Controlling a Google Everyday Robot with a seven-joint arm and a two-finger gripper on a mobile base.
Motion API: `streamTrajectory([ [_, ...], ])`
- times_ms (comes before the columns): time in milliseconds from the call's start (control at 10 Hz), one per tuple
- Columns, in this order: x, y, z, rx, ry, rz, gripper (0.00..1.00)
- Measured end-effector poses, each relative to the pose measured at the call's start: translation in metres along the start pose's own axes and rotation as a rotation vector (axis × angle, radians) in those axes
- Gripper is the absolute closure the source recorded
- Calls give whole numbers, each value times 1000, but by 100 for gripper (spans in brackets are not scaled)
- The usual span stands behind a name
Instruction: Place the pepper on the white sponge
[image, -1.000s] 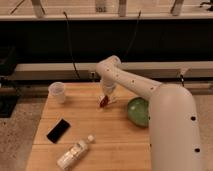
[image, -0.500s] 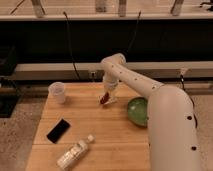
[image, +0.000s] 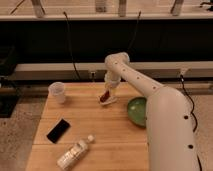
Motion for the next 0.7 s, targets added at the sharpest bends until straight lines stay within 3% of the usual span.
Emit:
streamTrajectory([
  [100, -2, -1, 1, -2, -7, 0, 93],
  [700, -15, -10, 11, -18, -26, -5, 30],
])
